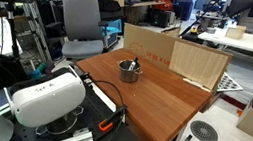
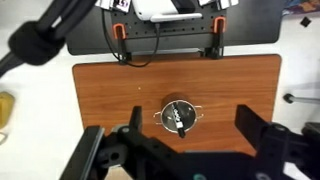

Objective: Remove the marker from the silver cup

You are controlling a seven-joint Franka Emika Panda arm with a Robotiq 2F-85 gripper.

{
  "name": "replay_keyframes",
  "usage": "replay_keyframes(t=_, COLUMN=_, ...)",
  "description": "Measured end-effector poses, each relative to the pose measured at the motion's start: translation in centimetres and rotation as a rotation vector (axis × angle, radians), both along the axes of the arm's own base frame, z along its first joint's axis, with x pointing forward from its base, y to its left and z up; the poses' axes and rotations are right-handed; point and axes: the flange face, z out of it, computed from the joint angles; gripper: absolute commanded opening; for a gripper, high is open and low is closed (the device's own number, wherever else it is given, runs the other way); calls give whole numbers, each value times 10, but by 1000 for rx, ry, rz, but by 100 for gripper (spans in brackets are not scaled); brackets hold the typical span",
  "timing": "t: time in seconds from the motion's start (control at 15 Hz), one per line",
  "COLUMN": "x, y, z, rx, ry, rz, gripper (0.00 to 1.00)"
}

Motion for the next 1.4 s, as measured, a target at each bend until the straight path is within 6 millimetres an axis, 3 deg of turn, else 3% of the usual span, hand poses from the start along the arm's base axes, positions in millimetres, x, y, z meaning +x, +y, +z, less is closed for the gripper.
replay_keyframes(t=0.33, x=19, y=2, z=-24, rx=-11, ry=3, rz=8, gripper=100)
replay_keyframes(t=1.0, x=64, y=32, z=-103, rx=-117, ry=11, rz=115, gripper=100)
replay_keyframes(t=1.4, x=102, y=30, z=-129, rx=-137, ry=54, rz=129, gripper=100)
